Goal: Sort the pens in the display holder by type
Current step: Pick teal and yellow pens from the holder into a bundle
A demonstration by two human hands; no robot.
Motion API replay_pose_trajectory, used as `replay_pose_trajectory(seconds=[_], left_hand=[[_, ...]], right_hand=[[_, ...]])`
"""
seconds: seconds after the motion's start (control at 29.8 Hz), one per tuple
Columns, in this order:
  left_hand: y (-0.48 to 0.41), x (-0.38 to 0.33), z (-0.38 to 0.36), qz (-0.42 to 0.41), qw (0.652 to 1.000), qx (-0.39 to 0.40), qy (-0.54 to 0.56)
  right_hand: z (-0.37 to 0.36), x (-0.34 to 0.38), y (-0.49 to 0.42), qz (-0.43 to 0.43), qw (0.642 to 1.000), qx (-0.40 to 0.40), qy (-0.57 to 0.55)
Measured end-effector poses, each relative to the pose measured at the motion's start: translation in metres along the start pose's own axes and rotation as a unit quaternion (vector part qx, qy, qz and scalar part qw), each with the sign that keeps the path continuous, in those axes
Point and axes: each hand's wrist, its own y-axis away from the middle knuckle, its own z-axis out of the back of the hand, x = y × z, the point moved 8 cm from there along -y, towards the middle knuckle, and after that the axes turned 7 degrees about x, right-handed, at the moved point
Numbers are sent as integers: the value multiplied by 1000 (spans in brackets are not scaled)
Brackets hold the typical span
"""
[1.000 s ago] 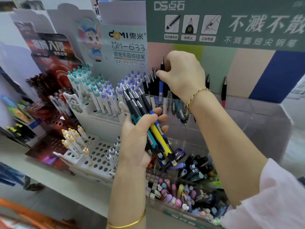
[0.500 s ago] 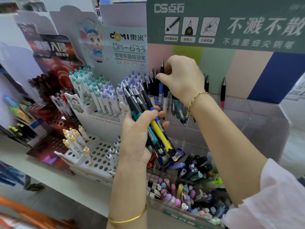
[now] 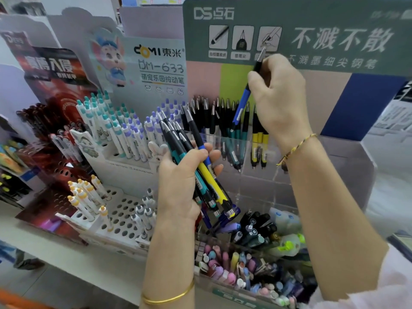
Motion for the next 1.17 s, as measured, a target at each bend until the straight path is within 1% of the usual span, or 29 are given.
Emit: replay_pose_trajectory(seconds=[0.07,0.17,0.34,0.54,0.7,1.01,1.17], left_hand=[[-1,2,-4,3,1000,7,-2],[-1,4,-11,5,1000,23,-4],[-1,9,-20,10,999,39,-3],[-2,15,-24,25,998,52,6],[-2,17,-24,17,999,41,22],[-3,15,-38,-13,1000,27,9],[-5,14,-35,-24,999,20,-11]], right_hand=[[-2,-3,1,2,1000,16,6],[-4,-10,2,-9,999,37,-18],[-1,-13,4,-4,998,54,-24],[1,-8,11,7,997,50,-51],[18,-11,12,11,997,23,-76],[27,-22,16,5,998,27,-48],[24,-20,18,8,998,22,-59]])
